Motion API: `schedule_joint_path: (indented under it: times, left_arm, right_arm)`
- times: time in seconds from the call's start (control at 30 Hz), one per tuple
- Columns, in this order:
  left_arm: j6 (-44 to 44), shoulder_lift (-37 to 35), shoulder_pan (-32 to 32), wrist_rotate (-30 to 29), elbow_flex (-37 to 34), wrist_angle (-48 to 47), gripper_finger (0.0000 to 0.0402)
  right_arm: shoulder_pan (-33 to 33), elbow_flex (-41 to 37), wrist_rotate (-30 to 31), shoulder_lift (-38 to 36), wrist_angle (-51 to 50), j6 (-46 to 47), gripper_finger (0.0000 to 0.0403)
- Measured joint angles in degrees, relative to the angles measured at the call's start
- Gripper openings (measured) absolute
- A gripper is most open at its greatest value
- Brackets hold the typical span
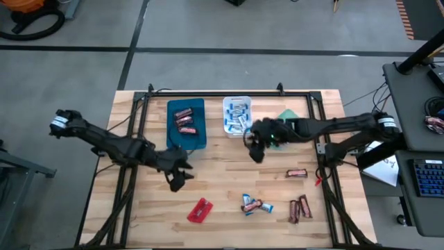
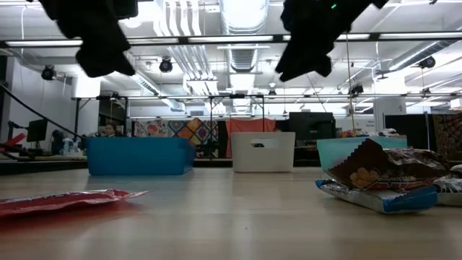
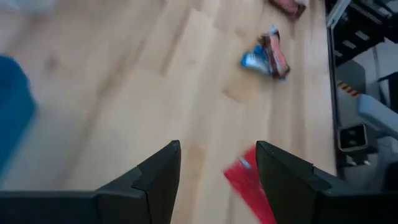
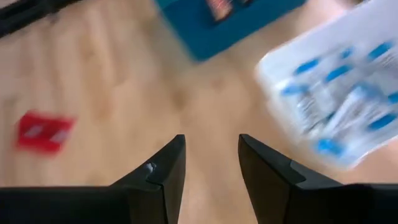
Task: Sort candy
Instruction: Put the brown chocolate into the blue bin
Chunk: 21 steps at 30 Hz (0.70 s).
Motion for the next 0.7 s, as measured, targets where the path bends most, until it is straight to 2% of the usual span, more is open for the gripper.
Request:
schedule_joint_path:
  times: [0.23, 0.47, 0.53, 0.63, 0.7]
  left_arm:
    - [-10.59, 7.59, -6.69, -0.10, 0.00, 2.30, 0.0191]
    - [-12.43, 12.81, -8.79, -0.18, -0.02, 9.41, 0.0191]
    - [-12.45, 13.44, -8.80, -0.24, -0.02, 10.25, 0.0191]
    - [-11.63, 13.65, -8.83, -1.57, -0.02, 10.74, 0.0191]
    - [-11.30, 13.59, -8.82, -2.83, 0.02, 10.77, 0.0191]
  right_arm:
    - [7.90, 0.00, -7.51, 0.44, -8.10, 9.59, 0.0141]
    - [16.41, -0.02, -12.22, 1.67, -12.94, 14.53, 0.0132]
    - [19.53, 0.00, -12.75, 2.29, -13.22, 10.05, 0.0133]
    - [24.98, 0.00, -12.19, 3.87, -13.87, -1.99, 0.0141]
    - [28.46, 0.00, -8.36, 5.01, -13.38, -5.44, 0.0148]
